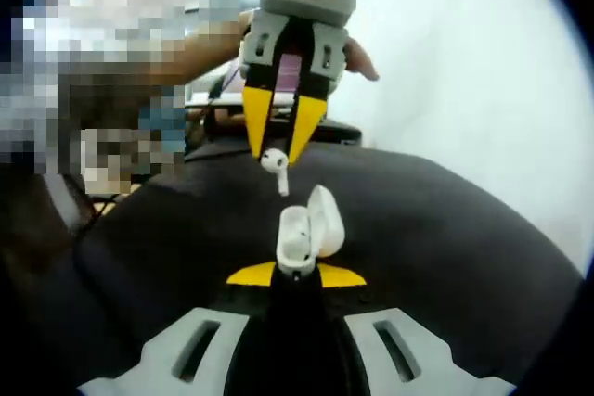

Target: Pick up three earphones and place each one into its charging case using tactile feedback, ensure that each earphone is properly inserted and securely positioned inside the case.

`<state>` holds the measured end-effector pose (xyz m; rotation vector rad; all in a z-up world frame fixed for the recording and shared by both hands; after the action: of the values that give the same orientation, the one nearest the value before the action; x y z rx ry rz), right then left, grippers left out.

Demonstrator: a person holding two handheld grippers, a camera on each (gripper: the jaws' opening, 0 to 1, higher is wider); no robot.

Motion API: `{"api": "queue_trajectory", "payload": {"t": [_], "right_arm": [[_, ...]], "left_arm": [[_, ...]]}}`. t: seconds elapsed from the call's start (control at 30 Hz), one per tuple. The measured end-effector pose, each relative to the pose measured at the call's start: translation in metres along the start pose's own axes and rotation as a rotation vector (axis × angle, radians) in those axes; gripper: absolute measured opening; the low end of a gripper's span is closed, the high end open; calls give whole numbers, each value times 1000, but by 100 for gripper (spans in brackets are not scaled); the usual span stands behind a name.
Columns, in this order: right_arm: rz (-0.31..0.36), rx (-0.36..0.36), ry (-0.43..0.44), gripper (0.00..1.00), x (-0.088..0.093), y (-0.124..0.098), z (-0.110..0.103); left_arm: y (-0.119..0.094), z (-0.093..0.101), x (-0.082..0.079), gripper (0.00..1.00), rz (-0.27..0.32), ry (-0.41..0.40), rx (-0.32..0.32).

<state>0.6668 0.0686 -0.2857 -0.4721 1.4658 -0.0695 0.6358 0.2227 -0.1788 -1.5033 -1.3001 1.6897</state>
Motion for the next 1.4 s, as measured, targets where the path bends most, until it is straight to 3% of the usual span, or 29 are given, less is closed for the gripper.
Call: {"api": "queue_trajectory", "payload": {"t": [0.23,0.53,0.77,0.9,1.4], "right_arm": [[-1,1,-1,17,0,2,2],[-3,1,-5,17,-1,3,2],[-3,0,-6,17,-1,4,2],[-3,1,-6,17,-1,4,2],[-3,-1,-6,17,-2,3,0]], "left_arm": [[11,0,-11,9,-134,29,4],[18,-4,-16,8,-244,25,-13],[18,-4,-19,8,-251,35,-20],[21,-3,-18,8,-296,47,-29],[27,-3,-25,8,-348,57,-44]]}}
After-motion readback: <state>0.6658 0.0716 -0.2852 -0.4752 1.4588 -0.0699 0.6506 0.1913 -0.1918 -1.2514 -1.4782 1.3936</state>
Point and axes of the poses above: the point that each gripper's makers call its tool centre point, and the gripper's own axes: y roughly forward along the fingers, z roughly to its right, x roughly out of its underside, the point moved 10 cm from there along -y, roughly backward along the fingers, and after that the axes turned 13 degrees about -x, right-handed, at the moved point
